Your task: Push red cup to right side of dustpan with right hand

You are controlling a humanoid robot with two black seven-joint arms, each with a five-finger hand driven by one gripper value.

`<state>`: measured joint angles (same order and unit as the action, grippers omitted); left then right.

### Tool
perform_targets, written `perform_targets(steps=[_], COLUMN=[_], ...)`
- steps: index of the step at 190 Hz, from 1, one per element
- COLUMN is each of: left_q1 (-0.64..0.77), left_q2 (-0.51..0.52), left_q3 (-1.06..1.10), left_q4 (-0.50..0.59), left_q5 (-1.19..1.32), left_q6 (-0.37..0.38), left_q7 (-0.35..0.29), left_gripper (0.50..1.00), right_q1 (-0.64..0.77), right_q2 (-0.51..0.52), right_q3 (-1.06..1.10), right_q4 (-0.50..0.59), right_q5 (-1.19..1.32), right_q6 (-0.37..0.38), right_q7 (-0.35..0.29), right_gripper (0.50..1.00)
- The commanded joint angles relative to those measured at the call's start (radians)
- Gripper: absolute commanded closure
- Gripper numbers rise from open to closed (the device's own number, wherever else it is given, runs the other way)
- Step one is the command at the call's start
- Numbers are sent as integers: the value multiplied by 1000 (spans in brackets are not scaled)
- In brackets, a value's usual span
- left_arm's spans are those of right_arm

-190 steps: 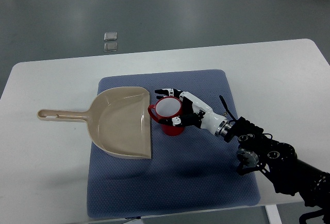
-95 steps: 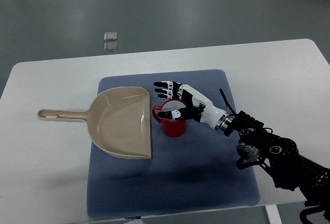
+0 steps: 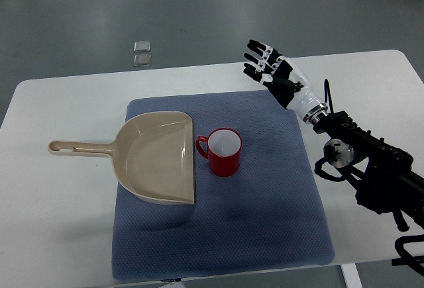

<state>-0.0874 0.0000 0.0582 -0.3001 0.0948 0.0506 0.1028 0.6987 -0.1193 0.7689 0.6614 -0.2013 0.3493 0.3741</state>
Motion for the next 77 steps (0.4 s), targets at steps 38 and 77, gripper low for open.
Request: perform_targets(steps=[38,77], left_q1=[0,0], left_q2=[0,0], left_q3=[0,0], left_q4=[1,1], left_q5=[-1,-1], left_q6=[-3,-23], left_q7=[0,0], left_gripper=[500,500], right_q1=[-10,-15], right_q2=[-45,-69], right_q3=[-30,-30], right_q4=[-3,-13], right_q5=[292,289], right_q6=[33,182], right_q7=[-156,-9], right_gripper=[566,566])
